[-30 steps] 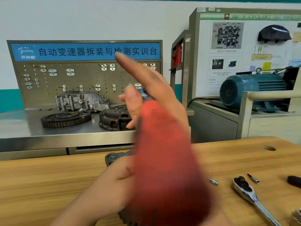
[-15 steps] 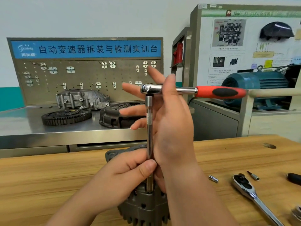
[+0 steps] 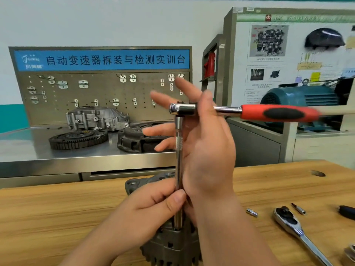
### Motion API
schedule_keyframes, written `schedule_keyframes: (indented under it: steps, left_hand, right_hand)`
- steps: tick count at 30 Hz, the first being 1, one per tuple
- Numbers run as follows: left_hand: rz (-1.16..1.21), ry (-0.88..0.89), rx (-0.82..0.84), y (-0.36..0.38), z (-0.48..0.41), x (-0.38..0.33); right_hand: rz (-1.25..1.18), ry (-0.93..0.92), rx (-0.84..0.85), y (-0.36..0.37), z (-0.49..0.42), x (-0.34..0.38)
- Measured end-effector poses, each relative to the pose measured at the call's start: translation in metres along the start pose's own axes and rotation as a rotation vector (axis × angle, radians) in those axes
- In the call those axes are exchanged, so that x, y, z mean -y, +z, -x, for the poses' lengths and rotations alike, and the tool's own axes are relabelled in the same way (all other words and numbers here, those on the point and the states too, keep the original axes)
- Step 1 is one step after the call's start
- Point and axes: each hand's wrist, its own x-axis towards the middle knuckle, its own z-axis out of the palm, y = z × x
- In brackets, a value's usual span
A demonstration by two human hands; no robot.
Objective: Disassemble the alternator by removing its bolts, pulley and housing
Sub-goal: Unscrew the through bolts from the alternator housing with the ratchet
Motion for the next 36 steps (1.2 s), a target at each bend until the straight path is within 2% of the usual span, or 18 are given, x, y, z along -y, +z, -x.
schedule_keyframes:
  steps: [3,5,7,10,11,13,20,23,25,27,32,34,36]
  left_hand:
    - [0.005,-0.009,0.003,-0.001,0.0,0.0]
    - [0.012,-0.017,0.006,-0.002,0.0,0.002]
    - [0.003,-0.014,0.003,-0.002,-0.001,0.002]
    - [0.014,-0.006,0.006,-0.001,0.0,0.002]
    - [0.024,-0.001,0.02,0.0,0.0,0.0]
    - [0.027,0.0,0.035,0.001,0.0,-0.001]
    - [0.05,-0.024,0.025,-0.002,0.001,0.001]
    - [0.09,-0.022,0.03,-0.002,0.0,-0.002]
    - [0.091,-0.019,0.026,-0.001,0.0,-0.003]
    - [0.091,-0.014,0.024,-0.001,0.0,-0.003]
    - [0.084,0.036,0.027,0.002,-0.001,-0.004]
    - [0.067,0.02,0.018,0.002,-0.001,-0.005]
    - [0.062,-0.001,0.004,0.0,0.0,-0.004]
  right_hand:
    - [-0.129,0.159,0.051,-0.002,-0.001,-0.001]
    - [-0.096,0.141,0.062,-0.001,-0.001,-0.003]
    - [0.066,0.003,0.057,0.001,0.0,-0.002]
    - [0.38,-0.304,0.098,0.002,0.002,0.002]
    - [0.474,-0.362,0.132,0.002,0.003,0.003]
    - [0.547,-0.363,0.164,0.003,0.004,0.003]
    - [-0.026,0.001,0.124,-0.001,-0.001,-0.001]
    - [-0.134,0.148,0.151,-0.005,-0.003,-0.003]
    - [-0.121,0.163,0.152,-0.004,-0.002,-0.004]
    - [-0.02,0.077,0.134,-0.002,-0.001,-0.004]
    - [0.464,-0.353,0.104,0.006,0.001,-0.002]
    - [0.479,-0.372,0.12,0.007,0.002,-0.002]
    - [0.348,-0.275,0.143,0.007,0.002,-0.001]
